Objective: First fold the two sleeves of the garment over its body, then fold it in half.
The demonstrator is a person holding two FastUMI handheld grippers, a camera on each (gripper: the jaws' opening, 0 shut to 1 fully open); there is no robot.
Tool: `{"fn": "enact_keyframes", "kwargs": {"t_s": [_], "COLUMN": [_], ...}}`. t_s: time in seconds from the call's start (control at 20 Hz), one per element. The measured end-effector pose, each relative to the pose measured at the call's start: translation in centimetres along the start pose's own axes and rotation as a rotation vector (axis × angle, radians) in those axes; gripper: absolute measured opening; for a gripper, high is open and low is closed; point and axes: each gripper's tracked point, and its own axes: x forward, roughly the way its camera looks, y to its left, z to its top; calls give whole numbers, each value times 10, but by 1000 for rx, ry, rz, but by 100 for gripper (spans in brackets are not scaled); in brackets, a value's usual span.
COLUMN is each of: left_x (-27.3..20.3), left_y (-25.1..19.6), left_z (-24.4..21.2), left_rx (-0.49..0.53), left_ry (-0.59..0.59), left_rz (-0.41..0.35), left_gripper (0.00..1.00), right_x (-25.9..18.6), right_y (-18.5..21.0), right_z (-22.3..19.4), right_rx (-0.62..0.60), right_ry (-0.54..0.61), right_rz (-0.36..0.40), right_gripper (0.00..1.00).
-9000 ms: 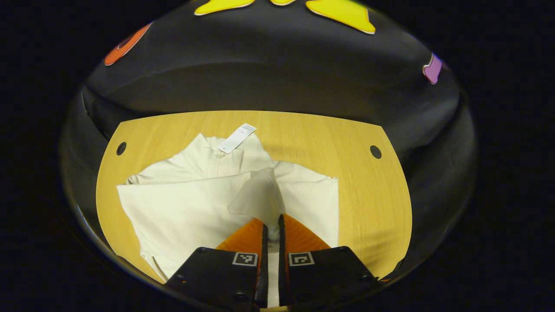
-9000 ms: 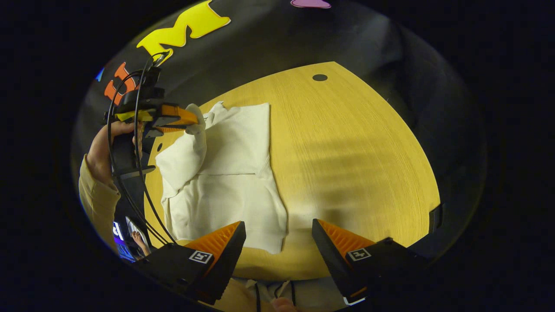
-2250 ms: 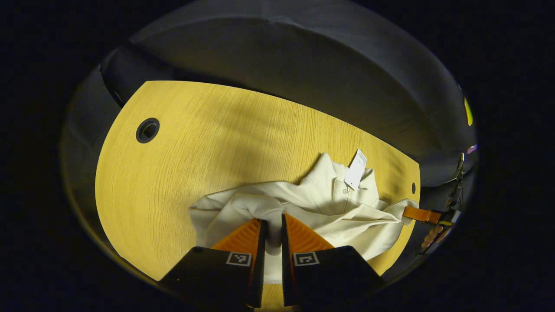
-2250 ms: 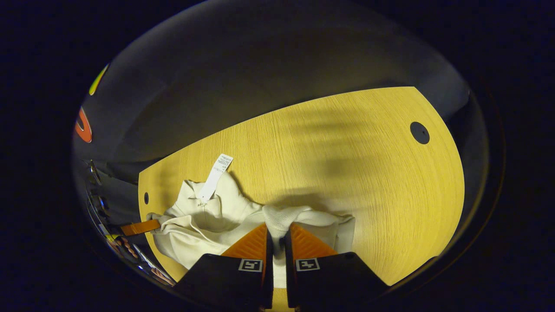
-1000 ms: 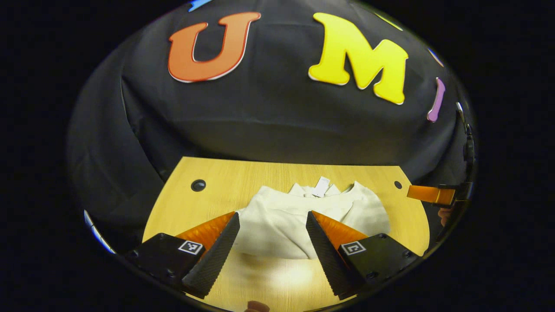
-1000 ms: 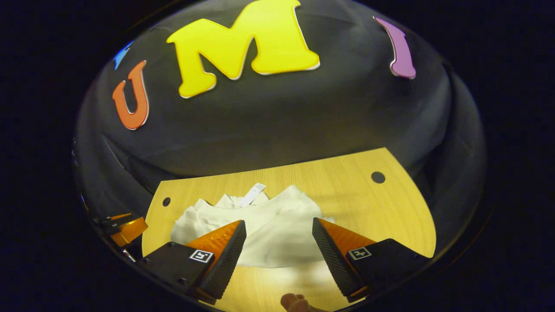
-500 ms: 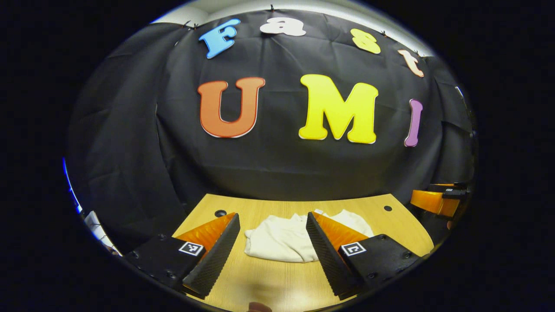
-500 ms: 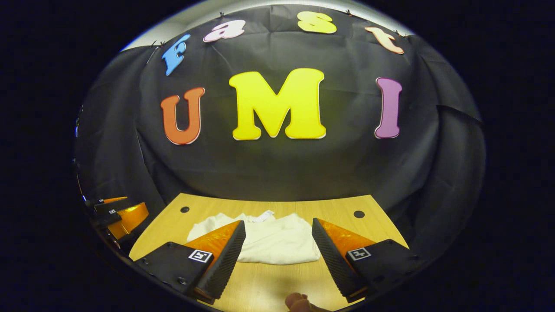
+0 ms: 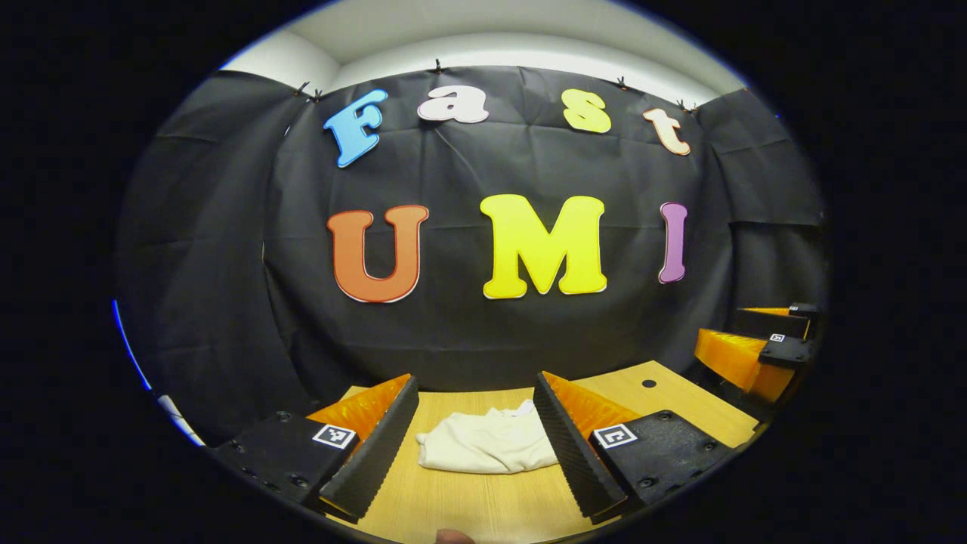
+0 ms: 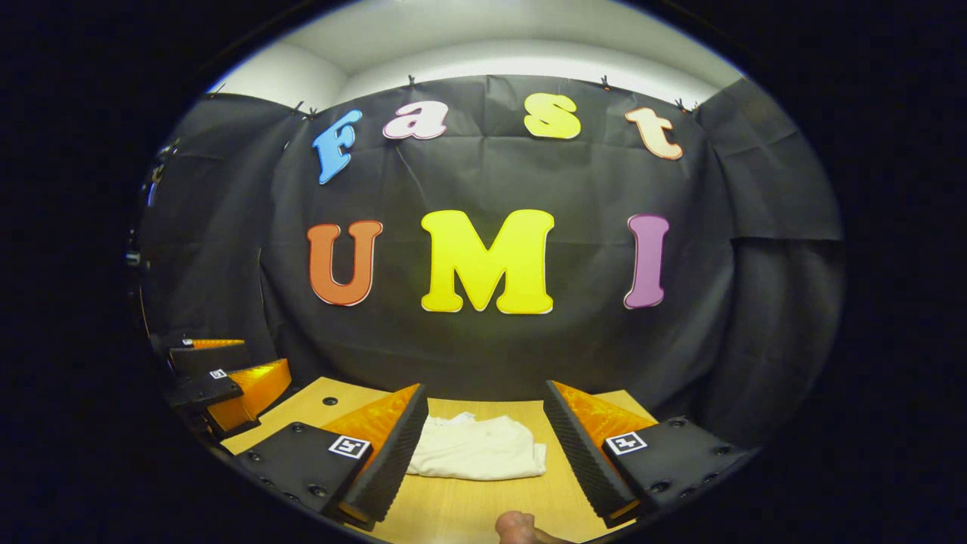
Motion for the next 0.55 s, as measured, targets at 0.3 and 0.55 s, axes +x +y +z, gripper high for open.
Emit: {"fn": "enact_keyframes", "kwargs": {"t_s": [0.3,0.55], "left_x": [0,0], "left_y": [-20,-24], "left_z": [12,13], "left_rx": [-30,-2], "left_ry": [-30,-38], "left_rz": [-71,-65], "left_gripper": [98,98], "right_x": [-8,-8], "right_y": [-13,-12], "right_z": [-4,-8], "right_rx": [17,-5], "right_ry": [1,20], "right_rz": [-54,-65], "right_gripper": [94,93]}}
